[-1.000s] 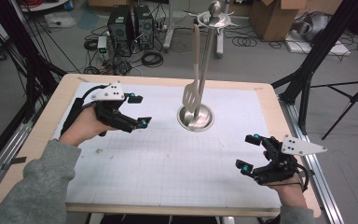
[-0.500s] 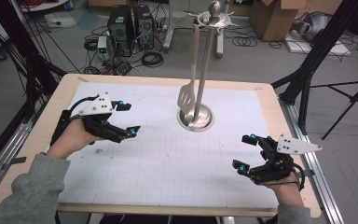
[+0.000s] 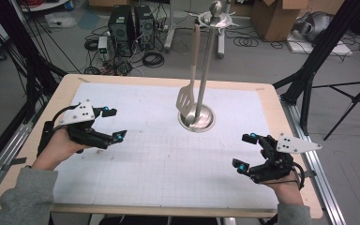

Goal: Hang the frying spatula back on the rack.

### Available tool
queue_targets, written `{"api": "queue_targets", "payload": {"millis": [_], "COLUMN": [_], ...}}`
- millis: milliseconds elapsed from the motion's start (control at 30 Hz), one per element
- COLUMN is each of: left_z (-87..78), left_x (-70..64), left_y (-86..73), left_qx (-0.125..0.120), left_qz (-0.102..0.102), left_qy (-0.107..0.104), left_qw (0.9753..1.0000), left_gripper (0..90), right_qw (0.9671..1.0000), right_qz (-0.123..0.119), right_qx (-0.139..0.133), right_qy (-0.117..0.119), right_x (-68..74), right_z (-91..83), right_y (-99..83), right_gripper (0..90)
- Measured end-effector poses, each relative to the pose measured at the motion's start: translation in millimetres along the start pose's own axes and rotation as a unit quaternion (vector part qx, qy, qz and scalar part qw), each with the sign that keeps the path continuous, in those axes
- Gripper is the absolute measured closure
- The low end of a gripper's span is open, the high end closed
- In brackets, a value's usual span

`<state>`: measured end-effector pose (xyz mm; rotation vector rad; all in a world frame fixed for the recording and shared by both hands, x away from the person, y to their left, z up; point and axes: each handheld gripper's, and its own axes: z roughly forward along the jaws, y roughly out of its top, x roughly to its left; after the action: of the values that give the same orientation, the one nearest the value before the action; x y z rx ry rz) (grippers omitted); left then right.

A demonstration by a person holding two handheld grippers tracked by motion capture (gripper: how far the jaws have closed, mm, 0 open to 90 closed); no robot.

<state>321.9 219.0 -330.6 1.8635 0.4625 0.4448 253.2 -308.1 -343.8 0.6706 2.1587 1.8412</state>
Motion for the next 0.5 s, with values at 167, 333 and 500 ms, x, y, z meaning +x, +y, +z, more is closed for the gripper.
{"api": "queue_targets", "payload": {"millis": [167,333,500], "left_z": [-15.9,-29.3,-40.7], "left_x": [0.8,1.7,2.6], "left_y": [-6.4,-13.3,-19.9], "left_qx": [-0.009,-0.018,-0.025], "left_qz": [-0.007,-0.014,-0.02], "left_qy": [0.006,0.011,0.016], "left_qw": [0.9999,0.9997,0.9993], "left_gripper": [18.1,18.1,18.1], "right_qw": [1.0,0.9999,1.0], "right_qz": [-0.008,-0.01,-0.008], "right_qx": [-0.003,-0.004,-0.004], "right_qy": [0.001,0.001,0.003], "right_x": [0.4,0.8,1.1], "right_z": [2.3,3.8,5.1], "right_y": [2.3,3.2,4.0], "right_gripper": [5.8,5.8,5.8]}}
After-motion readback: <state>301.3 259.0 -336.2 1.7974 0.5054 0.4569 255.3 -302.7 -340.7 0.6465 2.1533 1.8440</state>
